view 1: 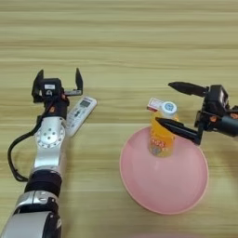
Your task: Move the objects on the table
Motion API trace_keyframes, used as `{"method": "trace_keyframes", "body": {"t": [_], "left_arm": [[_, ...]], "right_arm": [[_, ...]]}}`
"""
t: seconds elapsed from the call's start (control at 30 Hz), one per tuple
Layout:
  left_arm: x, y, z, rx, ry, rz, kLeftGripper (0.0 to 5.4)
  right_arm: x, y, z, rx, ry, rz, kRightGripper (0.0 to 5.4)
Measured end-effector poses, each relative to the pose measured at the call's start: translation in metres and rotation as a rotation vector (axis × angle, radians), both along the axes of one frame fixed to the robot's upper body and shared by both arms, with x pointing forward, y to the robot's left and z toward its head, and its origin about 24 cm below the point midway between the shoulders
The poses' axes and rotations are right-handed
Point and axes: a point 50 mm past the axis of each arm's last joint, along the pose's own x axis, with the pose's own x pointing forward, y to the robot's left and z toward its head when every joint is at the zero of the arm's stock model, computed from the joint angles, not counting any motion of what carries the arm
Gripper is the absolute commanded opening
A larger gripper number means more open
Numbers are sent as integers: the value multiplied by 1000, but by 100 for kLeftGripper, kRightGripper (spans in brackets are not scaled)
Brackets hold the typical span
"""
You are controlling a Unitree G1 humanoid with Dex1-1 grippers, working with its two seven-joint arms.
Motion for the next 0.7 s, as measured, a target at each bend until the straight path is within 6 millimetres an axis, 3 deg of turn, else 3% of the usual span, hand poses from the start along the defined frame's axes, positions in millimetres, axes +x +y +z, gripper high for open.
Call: {"method": "trace_keyframes", "body": {"t": [0.17, 0.43, 0.7], "left_arm": [[1, 0, 0, 0, 0, -1, 540], [2, -1, 1, 0, -1, -2, 540], [2, -1, 0, 0, 0, -2, 540]], "right_arm": [[-5, -3, 27, 85, -81, 15, 539], [-10, -25, 65, 217, -177, -62, 539], [2, -55, 68, 205, -182, -243, 539]]}}
